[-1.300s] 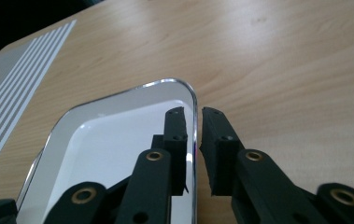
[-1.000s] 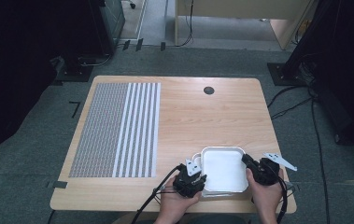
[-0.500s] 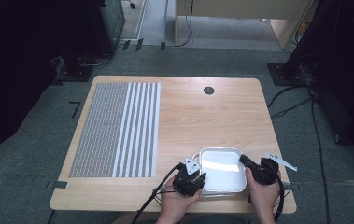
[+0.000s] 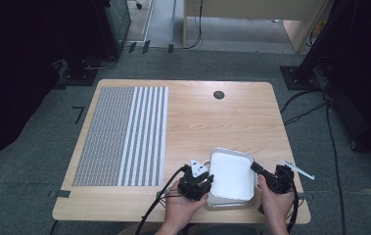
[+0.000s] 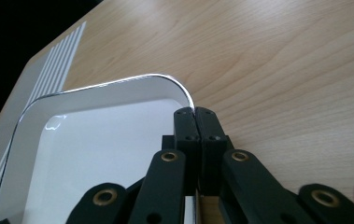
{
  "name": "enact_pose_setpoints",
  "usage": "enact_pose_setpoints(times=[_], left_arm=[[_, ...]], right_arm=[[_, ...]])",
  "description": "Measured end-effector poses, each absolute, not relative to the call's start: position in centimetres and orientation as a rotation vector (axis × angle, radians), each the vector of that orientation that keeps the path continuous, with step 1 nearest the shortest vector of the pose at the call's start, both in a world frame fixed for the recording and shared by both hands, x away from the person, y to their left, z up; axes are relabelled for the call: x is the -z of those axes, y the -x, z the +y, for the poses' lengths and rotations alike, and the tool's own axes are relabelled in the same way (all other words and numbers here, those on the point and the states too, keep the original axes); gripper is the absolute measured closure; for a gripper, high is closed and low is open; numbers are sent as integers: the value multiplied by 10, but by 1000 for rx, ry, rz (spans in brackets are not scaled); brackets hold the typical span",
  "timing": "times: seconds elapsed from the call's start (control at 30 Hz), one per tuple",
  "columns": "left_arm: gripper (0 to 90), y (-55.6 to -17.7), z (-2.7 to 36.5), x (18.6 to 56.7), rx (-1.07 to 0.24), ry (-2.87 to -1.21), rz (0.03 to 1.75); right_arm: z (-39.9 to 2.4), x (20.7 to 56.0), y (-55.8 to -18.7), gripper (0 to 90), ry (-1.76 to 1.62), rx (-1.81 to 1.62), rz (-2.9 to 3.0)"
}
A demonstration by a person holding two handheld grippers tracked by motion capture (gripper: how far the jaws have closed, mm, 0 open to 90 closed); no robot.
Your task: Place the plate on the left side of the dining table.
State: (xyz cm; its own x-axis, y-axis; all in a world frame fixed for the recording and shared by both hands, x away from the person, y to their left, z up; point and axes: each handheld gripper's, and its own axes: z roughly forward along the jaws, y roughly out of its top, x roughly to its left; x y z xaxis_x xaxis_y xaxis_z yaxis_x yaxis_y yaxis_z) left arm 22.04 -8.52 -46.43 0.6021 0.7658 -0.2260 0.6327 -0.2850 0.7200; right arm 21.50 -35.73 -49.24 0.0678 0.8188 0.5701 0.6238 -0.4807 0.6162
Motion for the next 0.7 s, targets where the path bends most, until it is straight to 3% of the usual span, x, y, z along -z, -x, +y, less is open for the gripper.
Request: enact_pose_setpoints(times=[0.7], left_arm=[[807,-229,-38,458,-203,-1938,1178]], right_arm=[[-310,476,-232,900,-2053,-1354,1531]])
